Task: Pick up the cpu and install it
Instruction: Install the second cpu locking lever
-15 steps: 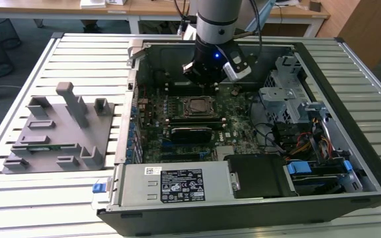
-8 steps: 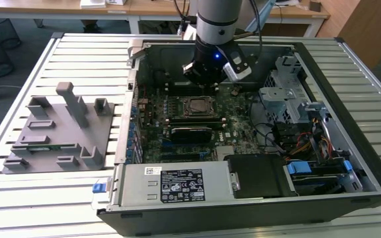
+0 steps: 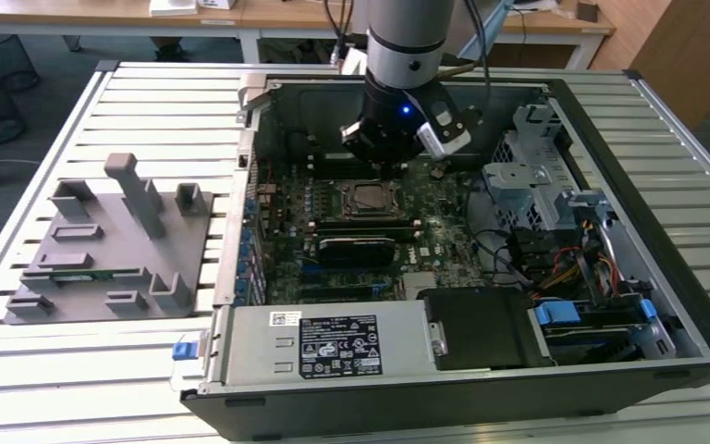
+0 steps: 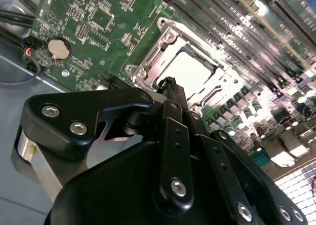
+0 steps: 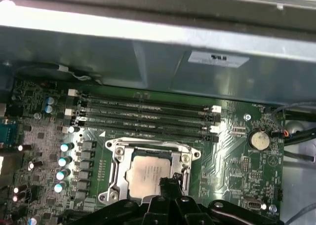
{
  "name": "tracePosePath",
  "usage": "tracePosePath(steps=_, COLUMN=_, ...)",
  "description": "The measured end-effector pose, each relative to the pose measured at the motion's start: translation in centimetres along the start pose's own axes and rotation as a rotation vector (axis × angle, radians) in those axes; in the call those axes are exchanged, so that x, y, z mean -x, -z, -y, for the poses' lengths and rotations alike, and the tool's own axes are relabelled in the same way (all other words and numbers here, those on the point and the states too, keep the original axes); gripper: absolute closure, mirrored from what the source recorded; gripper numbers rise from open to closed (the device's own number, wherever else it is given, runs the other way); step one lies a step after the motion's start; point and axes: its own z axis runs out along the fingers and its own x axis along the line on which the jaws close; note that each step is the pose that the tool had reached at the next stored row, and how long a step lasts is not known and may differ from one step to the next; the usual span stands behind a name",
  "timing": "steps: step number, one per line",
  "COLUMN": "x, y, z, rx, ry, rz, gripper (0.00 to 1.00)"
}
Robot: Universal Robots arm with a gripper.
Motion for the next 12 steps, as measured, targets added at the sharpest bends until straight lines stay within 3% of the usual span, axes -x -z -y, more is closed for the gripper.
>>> tracePosePath(steps=5, x=-0.08, y=0.08, z=0.81, rx=-0.0035, ry=0.0, rz=-0.0004, gripper=0.89)
tracePosePath(steps=12, x=-0.26, y=0.22, z=2.73, rx=-0.0058, ry=0.0, rz=-0.0006, gripper=0.89)
